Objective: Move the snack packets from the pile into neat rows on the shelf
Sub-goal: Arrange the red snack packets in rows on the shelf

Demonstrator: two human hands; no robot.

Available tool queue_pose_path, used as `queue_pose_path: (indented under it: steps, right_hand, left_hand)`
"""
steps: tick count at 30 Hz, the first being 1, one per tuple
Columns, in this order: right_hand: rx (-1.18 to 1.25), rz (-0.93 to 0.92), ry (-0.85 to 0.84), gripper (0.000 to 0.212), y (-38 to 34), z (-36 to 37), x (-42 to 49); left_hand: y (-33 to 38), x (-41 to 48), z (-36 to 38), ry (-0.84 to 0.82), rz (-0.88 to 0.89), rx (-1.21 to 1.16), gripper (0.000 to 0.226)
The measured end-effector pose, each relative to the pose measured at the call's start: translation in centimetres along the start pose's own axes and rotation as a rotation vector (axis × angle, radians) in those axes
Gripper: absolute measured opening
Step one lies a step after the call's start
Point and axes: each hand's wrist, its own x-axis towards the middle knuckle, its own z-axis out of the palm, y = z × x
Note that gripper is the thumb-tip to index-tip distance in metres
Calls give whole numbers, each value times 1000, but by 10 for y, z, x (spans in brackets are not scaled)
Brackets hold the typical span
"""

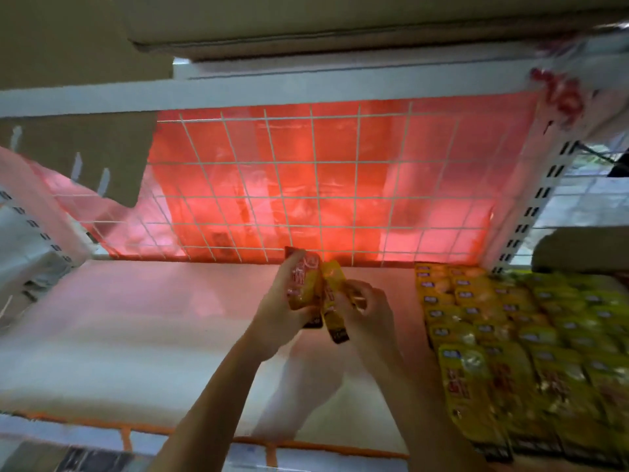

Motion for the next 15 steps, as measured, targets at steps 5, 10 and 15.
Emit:
queue_pose_path:
  steps: [5,10,15]
  right_hand:
    - [49,-54,30,27,-9,-48,11]
    - [95,46,7,10,0,-100,8]
    - [295,268,57,8,22,-150,3]
  left_hand:
    - [36,-7,33,-143,125,48,87]
    - [45,-10,80,-307,163,81,93]
    - [49,-11,133,-415,249,140,83]
